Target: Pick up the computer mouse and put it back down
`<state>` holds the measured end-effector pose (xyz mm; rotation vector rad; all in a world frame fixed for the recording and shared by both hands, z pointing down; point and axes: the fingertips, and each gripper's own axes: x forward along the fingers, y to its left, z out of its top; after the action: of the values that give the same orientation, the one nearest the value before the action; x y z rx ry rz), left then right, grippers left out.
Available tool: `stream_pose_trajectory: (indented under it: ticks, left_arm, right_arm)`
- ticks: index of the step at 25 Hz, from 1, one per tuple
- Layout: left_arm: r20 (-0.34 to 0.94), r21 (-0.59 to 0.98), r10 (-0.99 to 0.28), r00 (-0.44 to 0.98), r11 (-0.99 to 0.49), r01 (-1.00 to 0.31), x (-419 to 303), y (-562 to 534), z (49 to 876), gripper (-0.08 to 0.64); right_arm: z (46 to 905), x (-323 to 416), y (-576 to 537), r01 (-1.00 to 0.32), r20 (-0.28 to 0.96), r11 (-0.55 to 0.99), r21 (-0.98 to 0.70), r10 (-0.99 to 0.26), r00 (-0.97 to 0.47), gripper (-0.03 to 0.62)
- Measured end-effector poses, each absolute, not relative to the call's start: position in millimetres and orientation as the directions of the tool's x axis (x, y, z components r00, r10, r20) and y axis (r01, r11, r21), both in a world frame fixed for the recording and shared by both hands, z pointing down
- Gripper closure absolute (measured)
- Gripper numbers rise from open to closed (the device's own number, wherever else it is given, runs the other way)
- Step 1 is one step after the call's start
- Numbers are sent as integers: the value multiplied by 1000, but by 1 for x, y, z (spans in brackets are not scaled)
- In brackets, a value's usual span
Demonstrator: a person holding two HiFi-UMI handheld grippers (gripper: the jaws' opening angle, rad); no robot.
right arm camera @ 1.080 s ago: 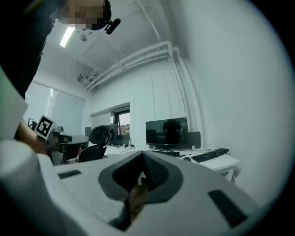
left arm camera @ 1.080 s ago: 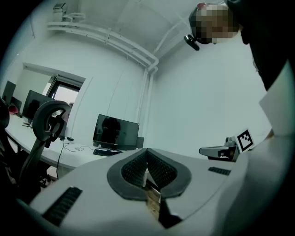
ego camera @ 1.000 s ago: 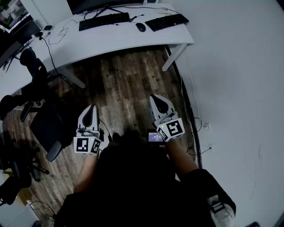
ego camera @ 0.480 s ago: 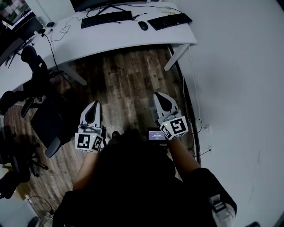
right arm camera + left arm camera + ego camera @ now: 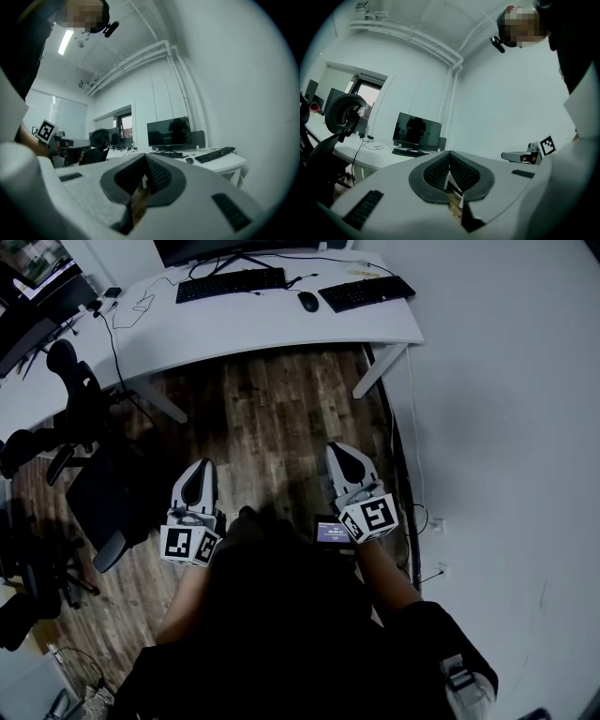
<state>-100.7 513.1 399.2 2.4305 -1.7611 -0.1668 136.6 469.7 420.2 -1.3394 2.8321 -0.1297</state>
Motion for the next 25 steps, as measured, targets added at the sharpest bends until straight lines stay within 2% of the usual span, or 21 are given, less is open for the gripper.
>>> stream_pose_trajectory:
  ticks: [14,25]
  left_arm:
    - [-11,182,-940,342,-338,-923,-110,411,407,565]
    - [-20,201,-936,351,-347,-916,-172,271,400,565]
  right_arm:
    - [423,123,376,-786,48,613,-74,-786,-617,591]
    - [408,69,245,-795,63,601,-87,-793,-606,591]
